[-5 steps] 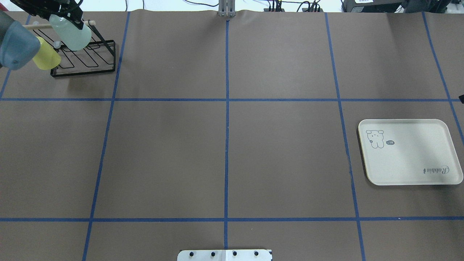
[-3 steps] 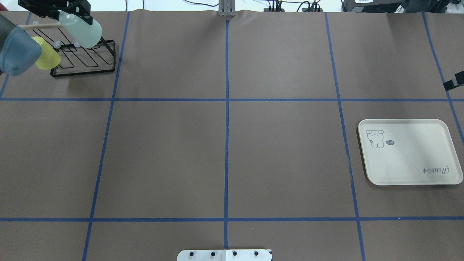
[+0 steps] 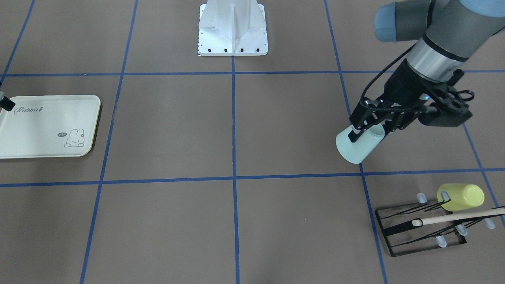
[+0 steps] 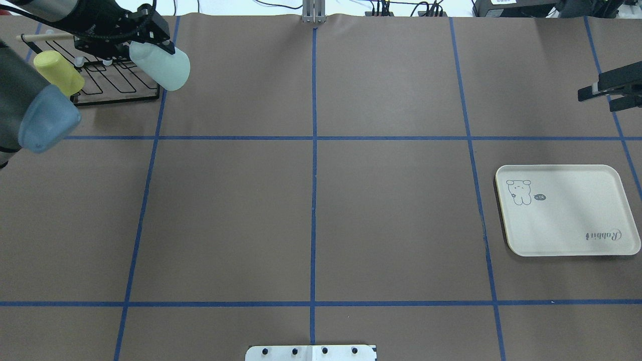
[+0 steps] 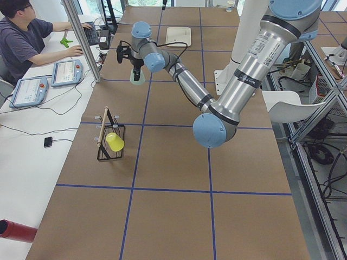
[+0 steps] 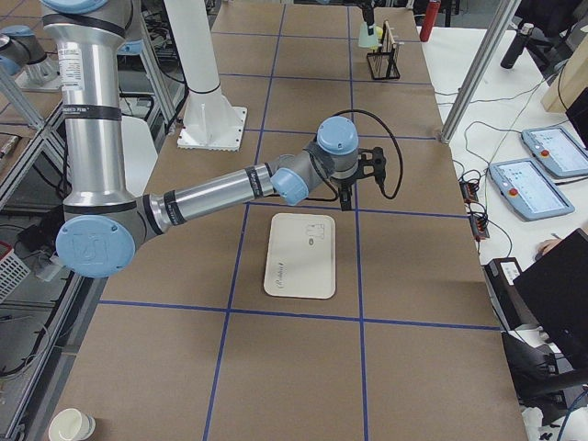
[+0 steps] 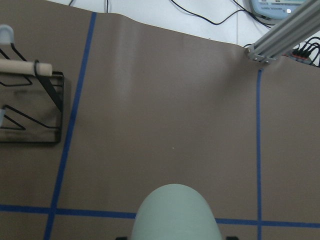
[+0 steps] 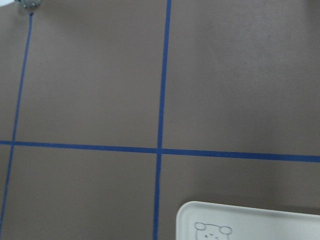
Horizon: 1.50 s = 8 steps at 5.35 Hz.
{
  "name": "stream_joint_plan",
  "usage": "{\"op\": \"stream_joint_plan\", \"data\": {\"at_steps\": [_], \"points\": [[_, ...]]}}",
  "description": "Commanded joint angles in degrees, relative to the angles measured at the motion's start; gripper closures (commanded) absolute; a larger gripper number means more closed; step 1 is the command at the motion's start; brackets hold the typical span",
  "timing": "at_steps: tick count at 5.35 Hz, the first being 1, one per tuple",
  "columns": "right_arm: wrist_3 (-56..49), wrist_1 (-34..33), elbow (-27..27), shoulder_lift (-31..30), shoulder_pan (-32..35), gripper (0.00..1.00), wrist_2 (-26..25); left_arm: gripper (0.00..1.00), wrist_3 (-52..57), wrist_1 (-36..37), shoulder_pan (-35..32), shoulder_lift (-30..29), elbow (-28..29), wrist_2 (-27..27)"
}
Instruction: Left arm grabs green cup and hands to right arm on tray
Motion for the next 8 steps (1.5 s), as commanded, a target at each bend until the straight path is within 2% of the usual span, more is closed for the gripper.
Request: {"op": "stream_joint_plan", "data": {"at_steps": [1, 2, 4, 6, 8], "points": [[24.54, 18.27, -0.27, 1.63, -6.36, 0.01, -9.68, 0.71, -15.66, -8.14, 4.78, 0.05, -3.53, 0.09], [33.36, 26.8, -0.36, 1.64, -10.23, 0.01, -15.85, 0.7, -25.15, -17.09, 5.59, 0.22, -3.19, -0.26], [40.8, 34.07, -0.27, 4.87, -12.72, 0.01, -16.35, 0.69, -38.29, -29.95, 9.53, 0.05, -3.45, -0.35], [46.7, 48.44, -0.18, 6.21, -15.79, 0.01, -16.79, 0.69, -43.15, -38.5, 12.53, 0.05, -3.71, -0.26], [50.75, 55.08, 0.43, 9.71, -21.13, 0.02, -16.7, 0.69, -53.16, -53.32, 15.61, 0.05, -3.27, 0.0]]}}
